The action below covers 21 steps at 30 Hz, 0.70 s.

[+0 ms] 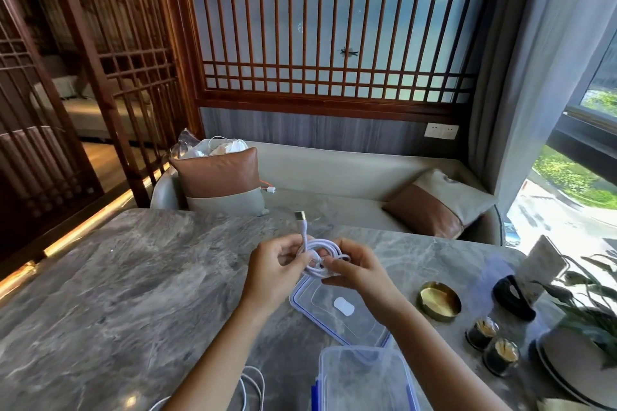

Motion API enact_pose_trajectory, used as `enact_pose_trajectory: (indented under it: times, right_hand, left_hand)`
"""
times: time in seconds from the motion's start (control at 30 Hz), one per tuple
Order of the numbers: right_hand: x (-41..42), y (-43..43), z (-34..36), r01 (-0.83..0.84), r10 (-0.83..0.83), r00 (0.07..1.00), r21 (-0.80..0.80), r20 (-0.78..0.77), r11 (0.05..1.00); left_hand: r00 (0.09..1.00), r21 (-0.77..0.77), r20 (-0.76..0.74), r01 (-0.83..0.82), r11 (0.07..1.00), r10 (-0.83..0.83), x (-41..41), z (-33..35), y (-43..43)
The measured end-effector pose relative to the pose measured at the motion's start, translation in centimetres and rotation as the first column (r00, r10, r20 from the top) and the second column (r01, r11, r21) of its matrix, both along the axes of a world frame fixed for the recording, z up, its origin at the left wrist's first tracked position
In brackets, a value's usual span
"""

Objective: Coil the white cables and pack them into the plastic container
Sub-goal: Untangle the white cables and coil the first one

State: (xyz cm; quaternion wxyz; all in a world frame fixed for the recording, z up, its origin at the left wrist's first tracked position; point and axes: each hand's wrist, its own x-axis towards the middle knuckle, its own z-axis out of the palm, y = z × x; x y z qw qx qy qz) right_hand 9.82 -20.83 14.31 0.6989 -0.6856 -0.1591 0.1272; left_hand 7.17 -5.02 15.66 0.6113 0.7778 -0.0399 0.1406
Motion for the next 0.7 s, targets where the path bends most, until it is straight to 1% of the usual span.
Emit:
enact_pose_trajectory:
  times: [0.1, 0.2, 0.3, 0.37, 0.43, 0.47, 0.5, 0.57, 0.63, 0.7]
  right_hand:
    - [-0.1, 0.8, -1.1, 0.032, -0.027, 0.998, 0.079, -0.061, 0.996]
    - [-0.5, 1.4, -2.2, 0.040, -0.024, 0.989, 0.113, -0.143, 0.993]
    - [-0.9, 2.4, -3.9, 0.050, -0.006, 0.971, 0.176, -0.239, 0.983]
    - [-1.2, 3.0, -5.5, 0.123, -0.043, 0.939, 0.216, -0.340, 0.969]
    - [-1.8, 3.4, -7.2, 0.211, -0.072, 0.876, 0.244, -0.476, 0.947]
    - [-2.3, 3.6, -8.1, 0.238, -0.072, 0.844, 0.251, -0.532, 0.938]
    - [-2.9, 3.6, -9.1, 0.258, -0.073, 0.816, 0.248, -0.574, 0.934]
    - [-4.0, 3.4, -10.9, 0.280, -0.096, 0.779, 0.207, -0.620, 0.938]
    - [-5.0, 3.2, -12.4, 0.278, -0.117, 0.768, 0.163, -0.629, 0.947]
    - [-5.7, 3.1, -13.3, 0.257, -0.098, 0.784, 0.176, -0.613, 0.950]
  left_hand:
    - [0.998, -0.133, -0.049, -0.035, 0.990, 0.029, 0.0, -1.4, -0.2]
    - [0.994, -0.244, -0.097, -0.064, 0.968, 0.042, -0.1, -2.7, -0.5]
    - [0.972, -0.411, -0.228, -0.143, 0.900, 0.050, -0.4, -4.5, -0.8]
    - [0.952, -0.479, -0.295, -0.221, 0.849, 0.082, -0.8, -6.1, -1.1]
    - [0.918, -0.524, -0.385, -0.302, 0.796, 0.095, -1.4, -7.9, -1.3]
    - [0.891, -0.557, -0.447, -0.346, 0.755, 0.078, -1.9, -8.9, -1.4]
    - [0.858, -0.603, -0.513, -0.392, 0.695, 0.038, -2.5, -9.9, -1.3]
    - [0.782, -0.674, -0.618, -0.473, 0.568, -0.082, -3.9, -12.0, -1.1]
    - [0.720, -0.686, -0.672, -0.515, 0.514, -0.174, -5.0, -13.7, -0.7]
    - [0.697, -0.691, -0.686, -0.537, 0.484, -0.206, -5.7, -14.9, -0.5]
